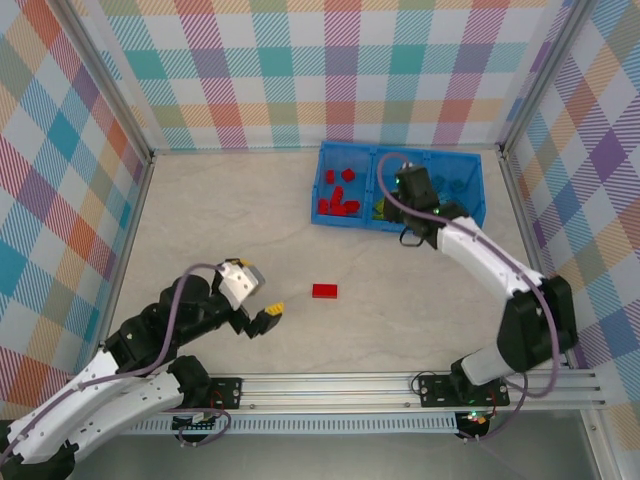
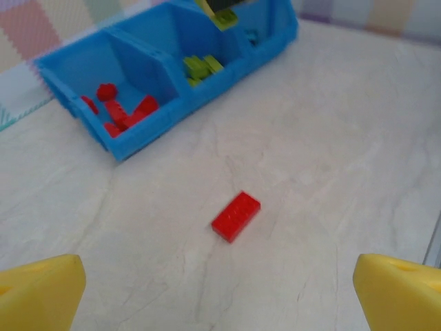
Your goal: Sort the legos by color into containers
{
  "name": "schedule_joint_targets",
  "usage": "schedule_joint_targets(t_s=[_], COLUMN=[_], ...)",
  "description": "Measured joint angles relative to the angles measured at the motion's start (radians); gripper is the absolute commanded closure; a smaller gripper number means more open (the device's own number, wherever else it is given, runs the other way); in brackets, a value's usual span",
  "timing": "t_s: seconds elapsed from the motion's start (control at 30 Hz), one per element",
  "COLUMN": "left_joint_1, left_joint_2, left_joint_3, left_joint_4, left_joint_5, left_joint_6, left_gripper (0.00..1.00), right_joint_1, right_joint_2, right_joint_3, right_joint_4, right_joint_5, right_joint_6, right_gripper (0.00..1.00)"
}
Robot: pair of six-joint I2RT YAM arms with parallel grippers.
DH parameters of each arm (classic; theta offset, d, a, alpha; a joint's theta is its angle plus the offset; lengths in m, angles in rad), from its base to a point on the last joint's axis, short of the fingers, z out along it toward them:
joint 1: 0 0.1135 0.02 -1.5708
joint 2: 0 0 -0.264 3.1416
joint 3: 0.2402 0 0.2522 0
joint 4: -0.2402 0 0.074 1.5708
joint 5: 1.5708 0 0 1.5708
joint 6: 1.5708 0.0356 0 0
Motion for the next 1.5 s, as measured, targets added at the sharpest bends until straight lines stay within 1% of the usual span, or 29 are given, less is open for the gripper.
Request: schedule_joint_targets(t_s=[0.03, 0.1, 0.17, 0.23, 0.3, 0.37, 0.47, 0.57, 0.63, 0.7, 0.77, 0.8, 0.9, 1.0, 1.1, 1.2, 1.3, 1.5], left_joint_1=[0.000, 0.000, 0.000, 0.000, 0.000, 0.000, 0.000, 0.000, 0.000, 0.000, 0.000, 0.000, -0.013, -0.040, -0.075, -0.103, -0.128, -0.144], left_joint_2=[0.019, 0.057, 0.100, 0.144, 0.176, 0.185, 0.176, 0.167, 0.171, 0.202, 0.257, 0.298, 0.482, 0.703, 0.911, 1.088, 1.201, 1.293], left_joint_3=[0.017, 0.030, 0.030, 0.028, 0.023, 0.011, -0.008, -0.029, -0.045, -0.052, -0.052, -0.049, -0.013, 0.069, 0.207, 0.354, 0.427, 0.436], left_joint_4=[0.013, 0.040, 0.055, 0.061, 0.076, 0.088, 0.109, 0.121, 0.129, 0.132, 0.151, 0.163, 0.182, 0.173, 0.132, 0.112, 0.113, 0.088], left_joint_5=[-0.023, -0.058, -0.088, -0.109, -0.117, -0.121, -0.127, -0.134, -0.138, -0.146, -0.143, -0.141, -0.141, -0.161, -0.201, -0.221, -0.229, -0.275], left_joint_6=[-0.049, -0.127, -0.190, -0.246, -0.286, -0.320, -0.364, -0.403, -0.439, -0.500, -0.572, -0.603, -0.683, -0.743, -0.787, -0.811, -0.827, -0.881], left_gripper=[0.00, 0.00, 0.00, 0.00, 0.00, 0.00, 0.00, 0.00, 0.00, 0.02, 0.02, 0.01, 0.01, 0.00, 0.00, 0.00, 0.00, 0.00], right_joint_1=[-0.027, -0.064, -0.085, -0.093, -0.095, -0.094, -0.094, -0.094, -0.094, -0.091, -0.089, -0.088, -0.084, -0.080, -0.080, -0.080, -0.080, -0.080], right_joint_2=[0.049, 0.153, 0.257, 0.352, 0.415, 0.444, 0.427, 0.341, 0.236, 0.092, -0.059, -0.139, -0.349, -0.488, -0.570, -0.626, -0.657, -0.668], right_joint_3=[0.037, 0.117, 0.206, 0.298, 0.368, 0.413, 0.425, 0.360, 0.267, 0.153, 0.046, -0.009, -0.160, -0.269, -0.336, -0.386, -0.433, -0.512], right_joint_4=[0.011, 0.026, 0.026, 0.016, -0.005, -0.031, -0.063, -0.068, -0.066, -0.066, -0.059, -0.055, -0.043, -0.075, -0.134, -0.180, -0.213, -0.264], right_joint_5=[-0.014, -0.034, -0.053, -0.070, -0.084, -0.097, -0.118, -0.154, -0.189, -0.238, -0.300, -0.338, -0.450, -0.531, -0.590, -0.652, -0.706, -0.784], right_joint_6=[-0.016, -0.043, -0.067, -0.089, -0.104, -0.118, -0.122, -0.117, -0.106, -0.084, -0.061, -0.048, -0.027, -0.012, 0.008, 0.027, 0.042, 0.070], right_gripper=[0.65, 0.60, 0.53, 0.44, 0.36, 0.34, 0.34, 0.33, 0.30, 0.24, 0.11, 0.00, 0.00, 0.00, 0.00, 0.00, 0.00, 0.00])
